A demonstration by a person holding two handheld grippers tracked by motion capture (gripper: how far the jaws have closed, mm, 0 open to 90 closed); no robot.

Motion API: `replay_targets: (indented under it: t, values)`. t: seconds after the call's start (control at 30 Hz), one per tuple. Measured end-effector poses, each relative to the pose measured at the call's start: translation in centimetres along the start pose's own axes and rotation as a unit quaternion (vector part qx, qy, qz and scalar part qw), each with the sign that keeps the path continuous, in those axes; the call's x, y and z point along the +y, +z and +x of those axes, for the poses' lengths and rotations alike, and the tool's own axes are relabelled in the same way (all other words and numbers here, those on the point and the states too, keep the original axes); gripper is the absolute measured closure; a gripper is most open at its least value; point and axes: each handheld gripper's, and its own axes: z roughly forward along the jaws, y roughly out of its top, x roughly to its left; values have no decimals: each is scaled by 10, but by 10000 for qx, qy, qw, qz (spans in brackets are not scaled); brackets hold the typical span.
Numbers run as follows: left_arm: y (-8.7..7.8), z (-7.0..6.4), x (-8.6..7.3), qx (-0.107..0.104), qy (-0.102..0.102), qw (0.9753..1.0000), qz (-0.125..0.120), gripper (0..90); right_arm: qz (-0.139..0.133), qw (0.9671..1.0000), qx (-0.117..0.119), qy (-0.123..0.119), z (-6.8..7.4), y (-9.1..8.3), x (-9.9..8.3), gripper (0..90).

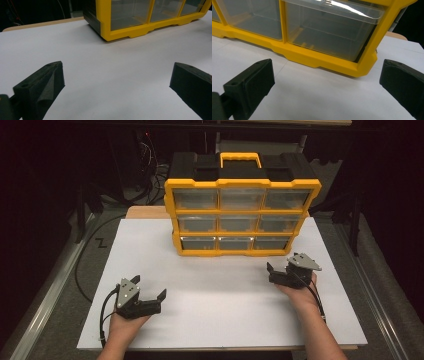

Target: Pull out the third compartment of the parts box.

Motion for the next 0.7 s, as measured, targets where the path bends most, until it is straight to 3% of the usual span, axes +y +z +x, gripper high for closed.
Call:
replay_targets:
  t: [0.2, 0.37, 0.53, 0.7]
  values:
    - [-3, -2, 1, 6, 26, 10000, -60, 5, -51, 9998, -41, -208, 1, -7, 0, 11]
    - [-7, -2, 1, 28, 64, 9999, -99, 5, -94, 9996, -78, -241, 0, -13, 0, 11]
    - [-9, -2, 2, 0, -23, 9999, -171, 5, -25, 9993, -161, -340, -5, -24, -7, 11]
    - [-8, -2, 2, 4, 20, 9999, -135, 5, 16, 9991, -220, -352, -12, -29, -12, 11]
